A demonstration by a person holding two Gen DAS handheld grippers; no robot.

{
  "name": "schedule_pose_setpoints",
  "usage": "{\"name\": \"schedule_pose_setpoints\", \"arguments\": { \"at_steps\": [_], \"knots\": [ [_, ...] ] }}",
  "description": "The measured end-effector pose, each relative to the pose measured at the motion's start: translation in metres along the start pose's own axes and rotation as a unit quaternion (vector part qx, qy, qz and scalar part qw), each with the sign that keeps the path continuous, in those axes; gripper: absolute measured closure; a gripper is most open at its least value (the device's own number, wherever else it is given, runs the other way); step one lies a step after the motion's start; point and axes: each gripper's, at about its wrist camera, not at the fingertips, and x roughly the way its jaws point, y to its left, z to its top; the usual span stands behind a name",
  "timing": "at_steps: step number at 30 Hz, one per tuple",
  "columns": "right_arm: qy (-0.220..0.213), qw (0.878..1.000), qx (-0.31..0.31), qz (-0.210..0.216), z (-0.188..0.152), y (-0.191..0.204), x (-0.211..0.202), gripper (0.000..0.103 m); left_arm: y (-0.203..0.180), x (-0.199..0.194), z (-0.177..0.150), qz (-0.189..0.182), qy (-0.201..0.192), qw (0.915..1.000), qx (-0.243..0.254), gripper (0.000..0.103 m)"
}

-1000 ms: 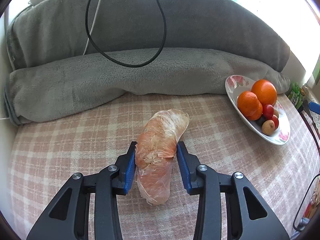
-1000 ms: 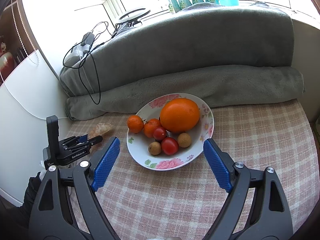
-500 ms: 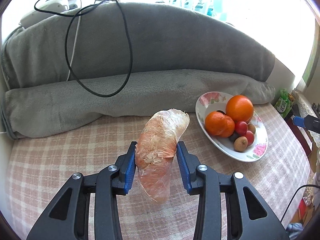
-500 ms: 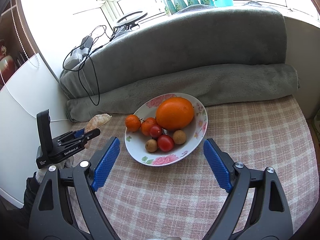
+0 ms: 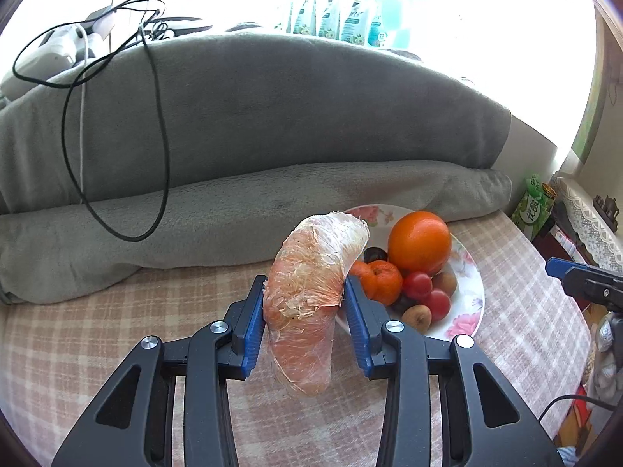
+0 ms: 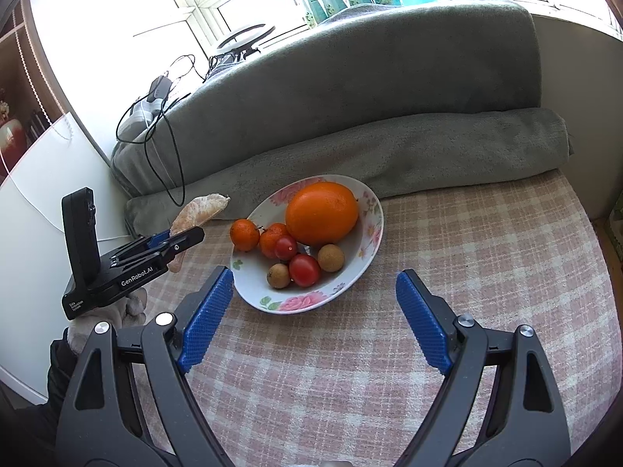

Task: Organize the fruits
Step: 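Carry the pomelo segment with the left tool over the bowl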

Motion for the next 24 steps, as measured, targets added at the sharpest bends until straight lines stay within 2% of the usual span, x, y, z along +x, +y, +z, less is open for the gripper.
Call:
{"name": "schedule_pose_setpoints", "arguments": {
  "at_steps": [8,24],
  "knots": [
    [-0.003,1.000,0.012,-0.002,-0.001,-0.013,-0.003,0.015,-0.023,0.011,0.012,-0.011,-0.007,0.9999,0.006,0.066],
    [-0.002,1.000,0.025,-0.005,-0.004,-0.030,-0.007,0.015,-0.045,0.027,0.022,-0.018,0.002,0.9997,0.014,0.066]
  ]
}}
